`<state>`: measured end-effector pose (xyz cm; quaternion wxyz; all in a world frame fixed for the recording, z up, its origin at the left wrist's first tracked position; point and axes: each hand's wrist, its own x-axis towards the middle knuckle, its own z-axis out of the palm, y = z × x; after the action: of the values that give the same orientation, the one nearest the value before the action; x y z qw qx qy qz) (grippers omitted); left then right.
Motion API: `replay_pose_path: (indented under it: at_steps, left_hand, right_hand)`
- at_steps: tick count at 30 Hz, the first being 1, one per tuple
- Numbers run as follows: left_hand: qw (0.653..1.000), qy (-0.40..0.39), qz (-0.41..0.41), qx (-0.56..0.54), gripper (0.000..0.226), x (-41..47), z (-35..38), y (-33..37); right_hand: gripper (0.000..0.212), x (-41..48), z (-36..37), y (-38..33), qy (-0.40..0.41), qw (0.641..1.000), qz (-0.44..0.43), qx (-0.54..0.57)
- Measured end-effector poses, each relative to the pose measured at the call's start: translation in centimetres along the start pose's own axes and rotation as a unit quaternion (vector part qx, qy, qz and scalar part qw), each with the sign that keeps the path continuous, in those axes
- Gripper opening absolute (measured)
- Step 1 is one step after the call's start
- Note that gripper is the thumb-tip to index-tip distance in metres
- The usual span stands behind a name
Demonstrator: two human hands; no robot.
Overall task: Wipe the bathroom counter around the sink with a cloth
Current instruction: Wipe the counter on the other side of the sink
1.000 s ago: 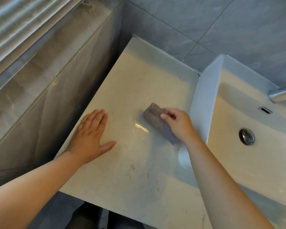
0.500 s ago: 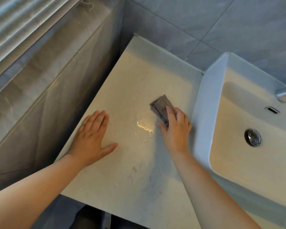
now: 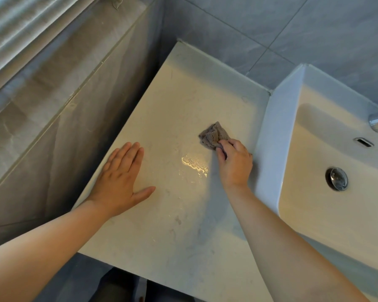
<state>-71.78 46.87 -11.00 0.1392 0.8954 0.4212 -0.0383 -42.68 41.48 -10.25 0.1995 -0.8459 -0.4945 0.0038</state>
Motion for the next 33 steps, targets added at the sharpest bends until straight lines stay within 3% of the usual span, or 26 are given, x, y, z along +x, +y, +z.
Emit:
replay_pose_path:
  at_steps: [4,12,19,22,25,28,33]
  left_hand:
    - [1.000,0.005,0.004,0.002,0.097,0.0,0.2,-0.1]
    - [1.000,0.013,0.011,0.003,0.096,0.0,0.2,-0.3]
    - [1.000,0.007,0.008,0.010,0.097,0.0,0.1,-0.2]
    - [1.000,0.006,0.009,0.011,0.097,-0.1,-0.2,-0.2]
    - [1.000,0.008,0.009,0.016,0.097,-0.1,-0.3,-0.2]
    - [1.000,0.009,0.010,0.017,0.098,0.0,-0.1,-0.2]
    - [1.000,0.010,0.014,0.018,0.098,0.0,0.3,-0.4]
  right_hand:
    - [0.033,-0.9,0.6,0.7,-0.011,0.999,-0.038,-0.029]
    - [0.024,0.2,0.3,0.5,0.013,0.999,-0.027,0.027]
    - [0.029,-7.2,-0.8,-1.3,0.000,0.997,-0.009,0.076]
    - [0.020,-9.5,-1.9,-2.6,-0.059,0.988,0.019,0.141]
    - [0.017,-8.6,-3.7,-3.0,-0.131,0.956,0.115,0.237]
    - [0.013,-5.7,-5.4,-2.5,-0.079,0.954,0.141,0.252]
    - [0.018,-2.1,-4.8,-1.2,0.027,0.985,0.140,0.100]
